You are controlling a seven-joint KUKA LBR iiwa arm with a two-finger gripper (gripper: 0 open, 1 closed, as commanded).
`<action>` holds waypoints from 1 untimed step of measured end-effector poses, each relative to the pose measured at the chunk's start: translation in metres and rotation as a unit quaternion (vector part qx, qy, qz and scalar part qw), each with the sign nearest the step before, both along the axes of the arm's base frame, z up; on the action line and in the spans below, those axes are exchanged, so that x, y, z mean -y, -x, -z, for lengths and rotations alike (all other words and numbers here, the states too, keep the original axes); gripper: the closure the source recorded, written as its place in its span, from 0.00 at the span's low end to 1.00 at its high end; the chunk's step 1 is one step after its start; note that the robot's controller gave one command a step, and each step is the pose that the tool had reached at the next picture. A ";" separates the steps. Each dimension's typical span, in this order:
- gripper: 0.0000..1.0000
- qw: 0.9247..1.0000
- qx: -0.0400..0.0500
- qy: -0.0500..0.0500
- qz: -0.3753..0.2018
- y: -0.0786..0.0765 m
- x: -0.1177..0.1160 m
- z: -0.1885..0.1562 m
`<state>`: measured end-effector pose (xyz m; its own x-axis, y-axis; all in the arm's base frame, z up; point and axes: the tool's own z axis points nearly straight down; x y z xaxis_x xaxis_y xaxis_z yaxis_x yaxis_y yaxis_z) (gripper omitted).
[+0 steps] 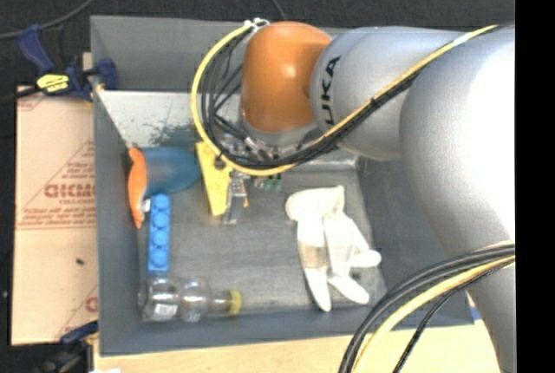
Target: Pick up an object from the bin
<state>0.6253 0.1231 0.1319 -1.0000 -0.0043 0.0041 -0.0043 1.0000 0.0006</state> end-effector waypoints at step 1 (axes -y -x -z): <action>0.00 1.000 0.004 -0.001 0.002 -0.002 0.000 -0.005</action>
Offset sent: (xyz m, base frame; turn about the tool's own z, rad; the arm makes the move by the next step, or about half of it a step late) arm 0.0228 0.0336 -0.0619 0.3843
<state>0.6269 0.1229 0.1367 -1.0000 -0.0010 -0.0030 -0.0010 1.0000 0.0019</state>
